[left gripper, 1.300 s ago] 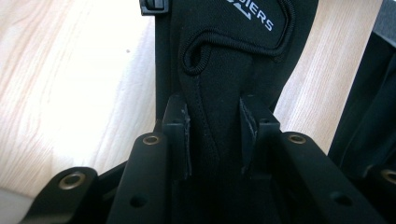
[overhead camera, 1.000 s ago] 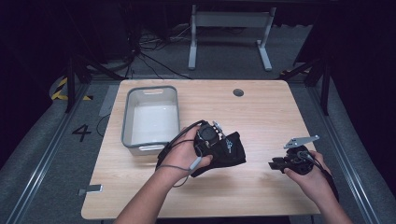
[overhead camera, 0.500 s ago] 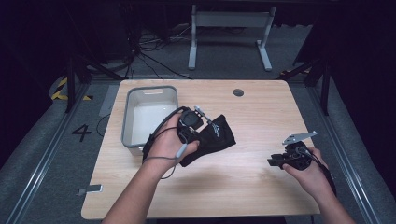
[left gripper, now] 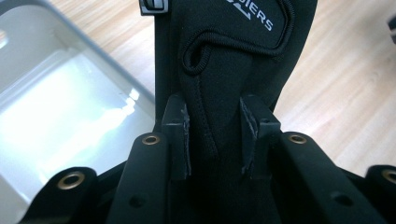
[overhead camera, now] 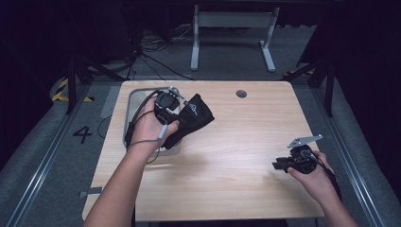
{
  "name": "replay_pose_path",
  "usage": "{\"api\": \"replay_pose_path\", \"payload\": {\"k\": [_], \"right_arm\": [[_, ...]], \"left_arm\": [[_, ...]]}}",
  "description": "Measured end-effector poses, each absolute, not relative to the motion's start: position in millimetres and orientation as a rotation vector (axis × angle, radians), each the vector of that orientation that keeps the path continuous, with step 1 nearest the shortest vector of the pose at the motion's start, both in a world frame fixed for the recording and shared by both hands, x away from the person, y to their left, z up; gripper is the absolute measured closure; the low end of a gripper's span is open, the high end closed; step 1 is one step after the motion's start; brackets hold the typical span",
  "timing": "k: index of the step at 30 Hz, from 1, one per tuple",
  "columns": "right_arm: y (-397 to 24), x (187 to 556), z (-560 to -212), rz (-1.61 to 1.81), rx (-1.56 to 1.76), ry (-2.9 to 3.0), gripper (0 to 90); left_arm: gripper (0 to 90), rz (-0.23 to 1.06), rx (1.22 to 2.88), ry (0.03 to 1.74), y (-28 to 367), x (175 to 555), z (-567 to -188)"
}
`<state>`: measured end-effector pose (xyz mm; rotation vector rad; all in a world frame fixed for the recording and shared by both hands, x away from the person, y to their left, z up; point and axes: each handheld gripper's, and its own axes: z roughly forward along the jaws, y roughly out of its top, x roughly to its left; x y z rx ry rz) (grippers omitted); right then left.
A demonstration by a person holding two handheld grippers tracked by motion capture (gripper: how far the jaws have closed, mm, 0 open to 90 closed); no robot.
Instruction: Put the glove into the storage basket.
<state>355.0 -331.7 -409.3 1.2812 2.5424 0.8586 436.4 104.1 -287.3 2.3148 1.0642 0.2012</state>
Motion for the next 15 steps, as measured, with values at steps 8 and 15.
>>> {"api": "replay_pose_path", "payload": {"k": [8,15], "right_arm": [[-338,352,-413,0.847,1.307,2.535,69.0],[-340,349,-414,0.845,1.319,2.527,68.9]], "left_arm": [[67.4,0.253,2.199,1.220,138,467,-289],[67.3,0.242,2.108,1.362,151,488,-303]]}}
